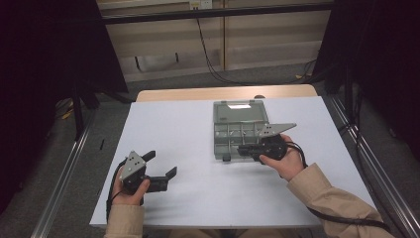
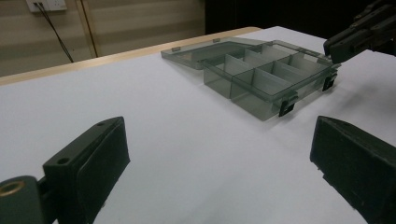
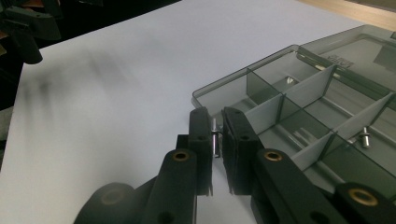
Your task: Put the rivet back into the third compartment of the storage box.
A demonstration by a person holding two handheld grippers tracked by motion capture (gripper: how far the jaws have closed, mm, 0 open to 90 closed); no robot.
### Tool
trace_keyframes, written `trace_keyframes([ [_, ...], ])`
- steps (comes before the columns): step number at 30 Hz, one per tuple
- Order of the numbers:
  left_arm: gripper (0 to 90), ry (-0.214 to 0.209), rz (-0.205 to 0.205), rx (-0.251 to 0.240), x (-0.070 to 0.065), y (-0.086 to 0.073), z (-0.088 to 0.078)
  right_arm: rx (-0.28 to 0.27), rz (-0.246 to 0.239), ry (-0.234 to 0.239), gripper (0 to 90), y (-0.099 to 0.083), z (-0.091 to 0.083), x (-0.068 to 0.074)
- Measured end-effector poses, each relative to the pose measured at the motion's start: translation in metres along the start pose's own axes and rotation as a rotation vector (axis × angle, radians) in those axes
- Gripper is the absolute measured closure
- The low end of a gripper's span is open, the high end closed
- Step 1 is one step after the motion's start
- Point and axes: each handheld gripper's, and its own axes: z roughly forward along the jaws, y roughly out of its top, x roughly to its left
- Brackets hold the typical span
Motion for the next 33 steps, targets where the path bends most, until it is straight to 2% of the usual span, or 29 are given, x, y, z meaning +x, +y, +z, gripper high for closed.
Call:
trace_keyframes([
  [7,4.3,0.005,0.0,0.002,-0.001,0.0,0.0,-0.002,0.002,-0.019,82.5,0.004,-0.003,-0.005],
  [18,4.3,-0.001,-0.005,-0.002,0.0,0.0,0.0,-0.022,0.02,-0.063,82.5,0.009,-0.004,-0.019],
  [33,4.3,0.007,0.001,0.002,0.0,0.0,0.0,-0.02,0.039,-0.126,82.5,0.018,-0.003,-0.038],
])
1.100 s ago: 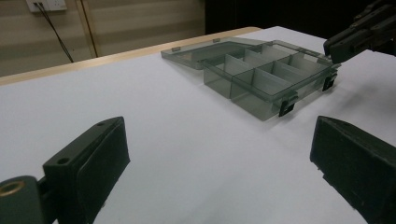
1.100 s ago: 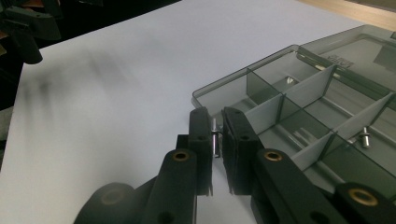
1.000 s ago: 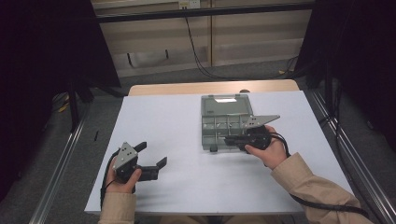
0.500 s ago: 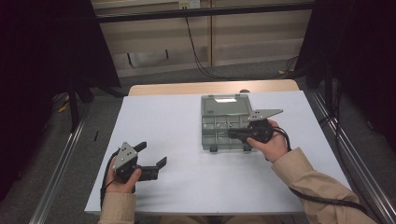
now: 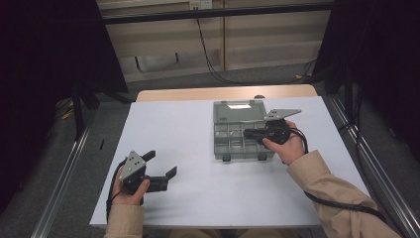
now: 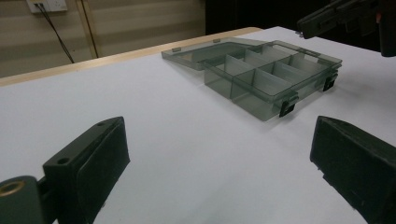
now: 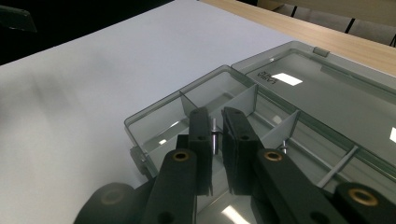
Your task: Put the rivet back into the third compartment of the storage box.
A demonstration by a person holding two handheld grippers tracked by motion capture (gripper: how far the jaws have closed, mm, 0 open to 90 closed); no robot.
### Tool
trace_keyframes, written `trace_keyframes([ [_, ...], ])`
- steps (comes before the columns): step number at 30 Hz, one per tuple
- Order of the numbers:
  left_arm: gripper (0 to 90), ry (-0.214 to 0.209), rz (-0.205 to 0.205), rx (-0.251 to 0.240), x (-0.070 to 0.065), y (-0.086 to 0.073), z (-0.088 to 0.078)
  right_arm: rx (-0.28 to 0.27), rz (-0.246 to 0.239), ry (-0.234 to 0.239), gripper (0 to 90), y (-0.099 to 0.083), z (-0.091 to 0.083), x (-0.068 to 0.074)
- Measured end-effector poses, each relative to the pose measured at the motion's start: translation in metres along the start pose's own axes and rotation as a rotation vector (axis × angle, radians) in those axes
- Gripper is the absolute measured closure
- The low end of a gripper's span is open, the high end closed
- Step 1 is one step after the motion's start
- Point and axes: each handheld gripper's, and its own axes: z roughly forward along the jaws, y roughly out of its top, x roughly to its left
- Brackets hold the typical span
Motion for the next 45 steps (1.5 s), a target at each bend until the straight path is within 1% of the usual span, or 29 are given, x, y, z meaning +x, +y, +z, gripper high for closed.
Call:
trace_keyframes([
  [6,4.3,-0.006,-0.001,-0.001,0.0,0.0,0.001,0.007,0.003,-0.022,82.5,0.0,0.004,-0.005],
  [7,4.3,-0.001,0.0,0.001,0.0,0.0,0.0,0.009,0.006,-0.028,82.5,0.0,0.005,-0.007],
  [9,4.3,-0.007,-0.004,-0.004,0.0,0.0,0.0,0.013,0.01,-0.036,82.5,0.001,0.007,-0.01],
  [12,4.3,0.003,-0.002,0.002,0.0,0.0,0.0,0.014,0.019,-0.054,82.5,0.001,0.01,-0.013],
  [18,4.3,0.001,-0.001,0.002,0.0,0.0,-0.001,0.035,0.029,-0.089,82.5,0.001,0.015,-0.02],
  [23,4.3,0.002,-0.004,0.0,0.001,-0.001,-0.001,0.048,0.044,-0.112,82.5,-0.001,0.019,-0.024],
  [24,4.3,-0.008,-0.005,-0.005,0.001,-0.001,-0.001,0.052,0.044,-0.115,82.5,-0.002,0.02,-0.025],
  [26,4.3,-0.003,-0.001,0.0,0.001,-0.001,-0.001,0.055,0.053,-0.12,82.4,-0.002,0.021,-0.026],
  [27,4.3,-0.009,-0.004,-0.005,0.001,-0.001,-0.001,0.057,0.049,-0.124,82.4,-0.003,0.022,-0.027],
  [30,4.3,-0.005,-0.004,-0.003,0.001,-0.001,-0.001,0.071,0.044,-0.139,82.4,-0.004,0.024,-0.028],
  [32,4.3,-0.004,-0.001,-0.002,0.001,-0.001,-0.001,0.071,0.055,-0.142,82.4,-0.004,0.026,-0.029],
  [34,4.3,-0.008,-0.001,-0.004,0.002,-0.001,-0.001,0.075,0.056,-0.146,82.4,-0.004,0.027,-0.03],
  [35,4.3,0.001,-0.002,0.003,0.001,-0.001,-0.002,0.076,0.058,-0.144,82.4,-0.004,0.027,-0.031],
  [39,4.3,0.001,-0.003,0.001,0.002,-0.001,-0.002,0.069,0.065,-0.154,82.4,-0.003,0.028,-0.032],
  [45,4.4,-0.002,-0.001,0.002,0.002,-0.001,-0.002,0.072,0.058,-0.162,82.3,-0.002,0.029,-0.032],
])
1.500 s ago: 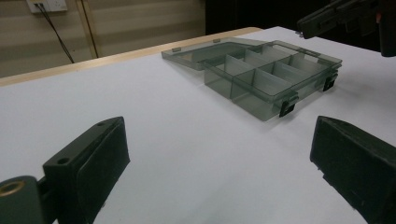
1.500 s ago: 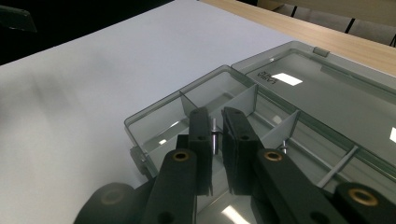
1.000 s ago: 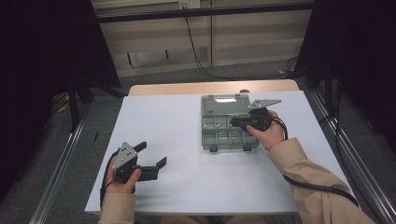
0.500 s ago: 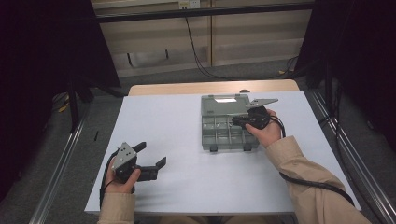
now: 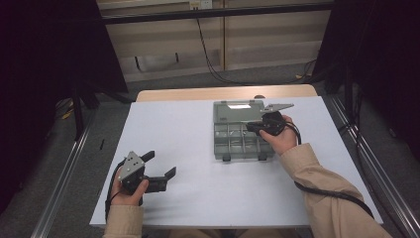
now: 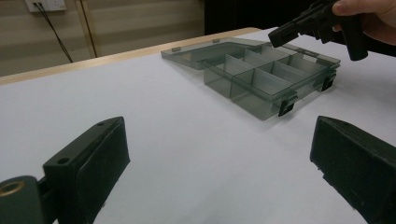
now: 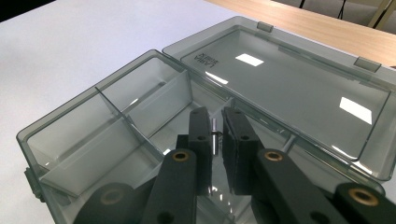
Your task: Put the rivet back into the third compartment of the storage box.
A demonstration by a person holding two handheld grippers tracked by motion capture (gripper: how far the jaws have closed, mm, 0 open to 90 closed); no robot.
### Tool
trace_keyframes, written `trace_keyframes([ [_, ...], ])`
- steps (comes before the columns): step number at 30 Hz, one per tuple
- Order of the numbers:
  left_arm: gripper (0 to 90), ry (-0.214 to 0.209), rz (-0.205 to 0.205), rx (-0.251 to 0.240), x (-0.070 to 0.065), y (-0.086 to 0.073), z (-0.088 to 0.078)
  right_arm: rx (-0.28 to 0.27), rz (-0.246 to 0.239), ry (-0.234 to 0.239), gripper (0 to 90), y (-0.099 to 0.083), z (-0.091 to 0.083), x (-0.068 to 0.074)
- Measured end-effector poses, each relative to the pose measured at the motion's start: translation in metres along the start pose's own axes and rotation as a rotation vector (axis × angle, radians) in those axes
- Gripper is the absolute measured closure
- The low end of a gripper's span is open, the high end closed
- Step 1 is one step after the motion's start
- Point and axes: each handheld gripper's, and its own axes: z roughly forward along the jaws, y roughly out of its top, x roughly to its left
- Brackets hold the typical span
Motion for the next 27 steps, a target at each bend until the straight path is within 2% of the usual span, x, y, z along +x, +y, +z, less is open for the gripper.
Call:
trace_keyframes([
  [11,4.4,-0.006,-0.008,-0.005,0.0,-0.001,0.0,-0.006,0.012,-0.006,77.7,-0.004,0.0,-0.001],
  [18,4.4,-0.006,-0.007,0.003,0.0,0.0,0.003,-0.044,0.033,-0.001,72.9,-0.004,-0.008,-0.003],
  [21,4.4,-0.01,-0.006,0.006,0.001,0.001,0.006,-0.057,0.048,0.007,69.0,-0.004,-0.013,-0.004],
  [27,4.3,-0.016,-0.008,0.013,0.0,0.002,0.011,-0.087,0.063,0.003,54.5,-0.007,-0.016,-0.005],
])
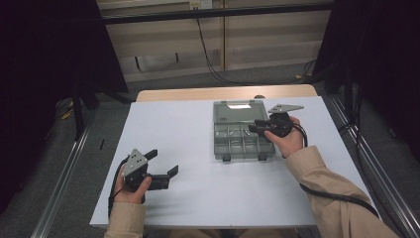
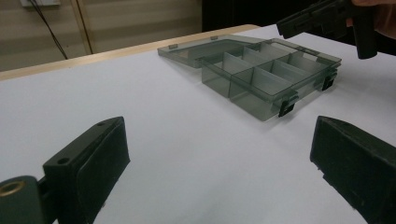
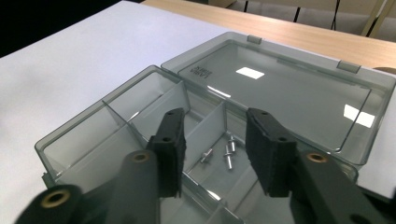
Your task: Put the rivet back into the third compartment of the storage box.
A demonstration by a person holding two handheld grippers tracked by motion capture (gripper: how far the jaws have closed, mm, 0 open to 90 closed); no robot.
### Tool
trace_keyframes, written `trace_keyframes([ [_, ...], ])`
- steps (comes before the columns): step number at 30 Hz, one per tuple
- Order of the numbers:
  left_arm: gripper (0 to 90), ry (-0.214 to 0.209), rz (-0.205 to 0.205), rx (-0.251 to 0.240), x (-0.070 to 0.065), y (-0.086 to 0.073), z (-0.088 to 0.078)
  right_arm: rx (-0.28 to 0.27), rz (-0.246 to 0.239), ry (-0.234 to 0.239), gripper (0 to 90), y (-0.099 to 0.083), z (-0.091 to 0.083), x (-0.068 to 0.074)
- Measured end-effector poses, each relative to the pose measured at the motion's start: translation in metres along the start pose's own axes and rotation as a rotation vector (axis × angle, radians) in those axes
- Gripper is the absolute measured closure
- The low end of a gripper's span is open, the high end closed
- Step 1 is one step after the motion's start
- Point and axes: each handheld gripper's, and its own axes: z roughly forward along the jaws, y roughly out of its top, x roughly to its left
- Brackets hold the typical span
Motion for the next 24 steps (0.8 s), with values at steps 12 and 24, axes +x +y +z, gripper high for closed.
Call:
trace_keyframes([
  [12,4.3,-0.001,-0.006,0.0,0.002,-0.001,-0.001,-0.038,-0.009,-0.028,28.3,0.002,-0.004,-0.001],
  [24,4.1,-0.005,-0.009,0.003,0.001,0.0,-0.001,-0.076,-0.011,-0.022,16.6,0.004,-0.013,0.0],
])
